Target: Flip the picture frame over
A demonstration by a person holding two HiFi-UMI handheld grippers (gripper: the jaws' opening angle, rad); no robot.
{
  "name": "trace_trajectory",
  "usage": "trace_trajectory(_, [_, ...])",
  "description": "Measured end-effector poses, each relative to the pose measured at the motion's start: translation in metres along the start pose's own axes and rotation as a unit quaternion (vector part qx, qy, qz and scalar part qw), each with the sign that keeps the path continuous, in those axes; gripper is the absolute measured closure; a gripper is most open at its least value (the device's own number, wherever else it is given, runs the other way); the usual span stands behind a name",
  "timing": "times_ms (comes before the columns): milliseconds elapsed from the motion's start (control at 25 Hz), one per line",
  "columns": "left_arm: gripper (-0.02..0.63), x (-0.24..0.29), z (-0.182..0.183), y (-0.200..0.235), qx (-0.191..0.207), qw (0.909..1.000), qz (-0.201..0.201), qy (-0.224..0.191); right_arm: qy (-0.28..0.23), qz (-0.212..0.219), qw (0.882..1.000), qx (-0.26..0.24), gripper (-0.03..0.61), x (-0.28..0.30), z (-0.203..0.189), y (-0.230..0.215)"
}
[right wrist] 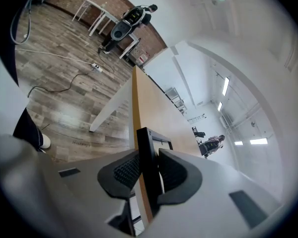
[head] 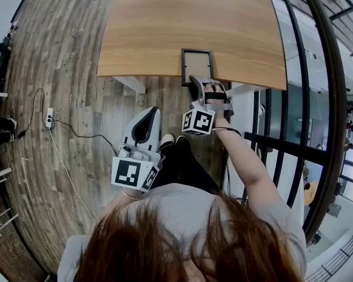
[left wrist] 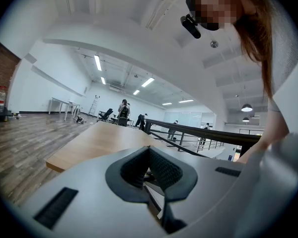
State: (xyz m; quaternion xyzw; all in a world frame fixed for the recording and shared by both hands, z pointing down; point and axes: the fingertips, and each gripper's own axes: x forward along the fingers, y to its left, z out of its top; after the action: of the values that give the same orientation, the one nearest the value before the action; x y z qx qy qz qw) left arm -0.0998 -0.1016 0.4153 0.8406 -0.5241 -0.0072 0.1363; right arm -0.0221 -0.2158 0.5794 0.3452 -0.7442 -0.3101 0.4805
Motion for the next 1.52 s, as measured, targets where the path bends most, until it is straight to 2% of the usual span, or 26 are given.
trace_trajectory(160, [0.607,0.0,0.003,-0.003,0.001,1.0,-0.003,-0.005,-0.011,-0.016,1.0,0.023,0.482,-0.004,0.006,-0.016])
trace_trajectory(360, [0.607,0.002,0.008,-0.004,-0.001,1.0,-0.004,-0.009,-0.025,-0.047,0.993,0.109,0.5,-0.008,0.012,-0.047])
trace_trajectory(680, [0.607,0.006,0.01,-0.005,0.002,0.9999,-0.006,-0.01,-0.055,-0.077,0.961,0.26,0.508,-0.012,0.013,-0.09])
trace_trajectory(800, [0.607,0.006,0.009,-0.006,0.003,0.9999,-0.006,-0.009,-0.069,-0.093,0.941,0.318,0.509,-0.015,0.009,-0.1])
trace_trajectory(840, [0.607,0.006,0.009,-0.006,0.003,0.9999,-0.006,-0.009,-0.077,-0.1,0.929,0.348,0.509,-0.017,0.007,-0.104])
trace_trajectory(920, [0.607,0.007,0.01,-0.005,0.004,0.9999,-0.008,-0.008,-0.098,-0.111,0.895,0.421,0.509,-0.02,0.002,-0.115])
trace_trajectory(1040, [0.607,0.009,0.009,-0.005,0.004,0.9999,-0.01,-0.005,-0.134,-0.12,0.83,0.528,0.509,-0.023,-0.01,-0.129])
trace_trajectory(1080, [0.607,0.009,0.009,-0.005,0.004,0.9999,-0.01,-0.004,-0.139,-0.125,0.812,0.553,0.509,-0.024,-0.015,-0.131])
trace_trajectory(1120, [0.607,0.009,0.008,-0.005,0.005,0.9999,-0.012,-0.003,-0.14,-0.134,0.799,0.569,0.509,-0.025,-0.019,-0.133])
trace_trajectory(1200, [0.607,0.01,0.008,-0.007,0.005,0.9999,-0.014,-0.001,-0.135,-0.153,0.783,0.588,0.509,-0.027,-0.027,-0.134])
trace_trajectory(1240, [0.607,0.01,0.007,-0.008,0.005,0.9999,-0.016,0.0,-0.134,-0.161,0.771,0.602,0.509,-0.029,-0.031,-0.135])
trace_trajectory(1280, [0.607,0.01,0.007,-0.008,0.005,0.9998,-0.017,0.001,-0.135,-0.168,0.754,0.621,0.509,-0.031,-0.035,-0.135])
trace_trajectory(1360, [0.607,0.011,0.005,-0.009,0.006,0.9998,-0.02,0.005,-0.141,-0.179,0.706,0.671,0.509,-0.035,-0.045,-0.134])
trace_trajectory(1520, [0.607,0.011,0.005,-0.01,0.006,0.9996,-0.026,0.011,-0.155,-0.191,0.579,0.777,0.509,-0.043,-0.063,-0.127])
